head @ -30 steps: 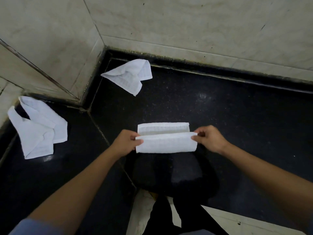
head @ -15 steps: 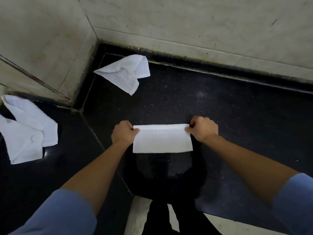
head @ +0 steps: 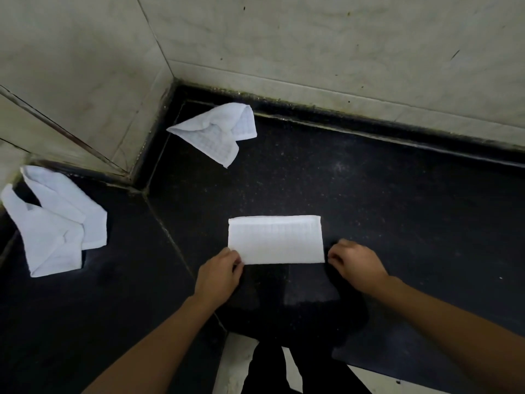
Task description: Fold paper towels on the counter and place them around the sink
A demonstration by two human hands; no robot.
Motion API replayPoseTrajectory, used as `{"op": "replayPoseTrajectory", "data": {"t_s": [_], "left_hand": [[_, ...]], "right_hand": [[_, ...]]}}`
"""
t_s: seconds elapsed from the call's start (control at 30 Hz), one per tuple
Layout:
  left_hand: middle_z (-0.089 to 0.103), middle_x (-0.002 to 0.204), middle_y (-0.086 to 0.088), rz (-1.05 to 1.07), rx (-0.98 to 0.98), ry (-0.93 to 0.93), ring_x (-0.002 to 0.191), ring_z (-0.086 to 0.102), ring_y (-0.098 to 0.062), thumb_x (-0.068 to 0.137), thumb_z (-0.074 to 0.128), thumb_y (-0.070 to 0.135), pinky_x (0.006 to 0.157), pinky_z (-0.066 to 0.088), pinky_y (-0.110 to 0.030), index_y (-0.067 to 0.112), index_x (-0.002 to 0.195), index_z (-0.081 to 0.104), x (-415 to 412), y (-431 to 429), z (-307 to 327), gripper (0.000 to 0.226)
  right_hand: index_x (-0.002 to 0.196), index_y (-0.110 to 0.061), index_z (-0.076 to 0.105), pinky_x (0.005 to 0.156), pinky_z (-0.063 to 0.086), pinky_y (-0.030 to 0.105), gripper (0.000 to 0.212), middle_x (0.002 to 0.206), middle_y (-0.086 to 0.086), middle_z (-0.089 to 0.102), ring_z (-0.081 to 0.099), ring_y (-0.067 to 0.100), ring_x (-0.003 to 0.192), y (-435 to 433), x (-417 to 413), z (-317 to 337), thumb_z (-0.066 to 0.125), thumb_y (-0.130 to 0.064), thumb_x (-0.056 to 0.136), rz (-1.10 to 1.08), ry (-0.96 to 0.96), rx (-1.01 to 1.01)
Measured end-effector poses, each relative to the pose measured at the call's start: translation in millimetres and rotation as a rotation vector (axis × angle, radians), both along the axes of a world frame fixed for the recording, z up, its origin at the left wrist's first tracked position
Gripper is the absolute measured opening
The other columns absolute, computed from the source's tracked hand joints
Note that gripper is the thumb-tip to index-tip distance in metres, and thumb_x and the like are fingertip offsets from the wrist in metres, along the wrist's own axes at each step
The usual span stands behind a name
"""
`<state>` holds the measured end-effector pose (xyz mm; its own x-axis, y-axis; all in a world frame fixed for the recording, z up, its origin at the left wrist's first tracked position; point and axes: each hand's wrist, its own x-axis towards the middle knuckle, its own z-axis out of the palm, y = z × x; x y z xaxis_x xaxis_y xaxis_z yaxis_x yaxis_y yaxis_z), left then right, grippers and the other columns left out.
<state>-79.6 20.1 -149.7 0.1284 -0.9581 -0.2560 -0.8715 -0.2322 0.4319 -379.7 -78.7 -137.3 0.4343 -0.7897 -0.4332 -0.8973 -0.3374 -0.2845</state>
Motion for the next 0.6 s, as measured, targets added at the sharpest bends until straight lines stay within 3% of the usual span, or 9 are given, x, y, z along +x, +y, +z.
{"op": "replayPoseTrajectory", "data": {"t_s": [0.13,0.2,0.3,0.43,0.6], "left_hand": [[0.059,0.091,0.001,-0.136,-0.143,-0.14,0.081,0.056,-0.02,0.076,0.073,0.011,0.052,0.046,-0.029,0.013,0.084,0.065,5,-10,1,0.012],[0.059,0.118,-0.003,-0.237,-0.089,-0.236,0.103,0.055,-0.024,0.077,0.073,0.016,0.074,0.051,-0.036,0.015,0.107,0.066,7,-21,3,0.031],[0.028,0.154,-0.003,-0.285,0.087,-0.272,0.137,0.029,-0.025,0.092,0.056,0.03,0.106,0.032,-0.042,0.019,0.141,0.042,12,-31,3,0.052],[0.018,0.157,0.0,-0.299,0.136,-0.286,0.14,0.021,-0.021,0.095,0.05,0.034,0.11,0.025,-0.039,0.022,0.146,0.034,14,-34,5,0.055],[0.034,0.149,-0.001,-0.203,0.059,-0.199,0.135,0.03,-0.022,0.092,0.056,0.032,0.107,0.029,-0.037,0.019,0.138,0.045,19,-28,9,0.049]], "right_hand": [[0.098,-0.021,0.063,0.068,0.048,0.032,0.023,0.099,-0.003,0.061,0.061,0.019,0.084,-11,19,10,0.058,-0.042,0.091,-0.192,-0.011,-0.042],[0.107,-0.019,0.059,0.072,0.05,0.035,0.034,0.103,-0.001,0.063,0.062,0.023,0.09,-16,38,11,0.058,-0.047,0.089,-0.315,-0.005,-0.03],[0.116,-0.015,0.053,0.076,0.049,0.037,0.043,0.107,0.006,0.064,0.063,0.028,0.097,-19,61,11,0.066,-0.042,0.085,-0.465,0.048,0.048],[0.104,-0.013,0.062,0.076,0.053,0.037,0.029,0.098,0.005,0.065,0.063,0.028,0.092,-25,72,7,0.07,-0.024,0.078,-0.707,-0.066,0.202],[0.087,-0.001,0.064,0.069,0.059,0.039,0.008,0.088,0.013,0.068,0.067,0.026,0.076,-36,75,33,0.066,-0.007,0.081,-1.031,-0.479,0.532]]}}
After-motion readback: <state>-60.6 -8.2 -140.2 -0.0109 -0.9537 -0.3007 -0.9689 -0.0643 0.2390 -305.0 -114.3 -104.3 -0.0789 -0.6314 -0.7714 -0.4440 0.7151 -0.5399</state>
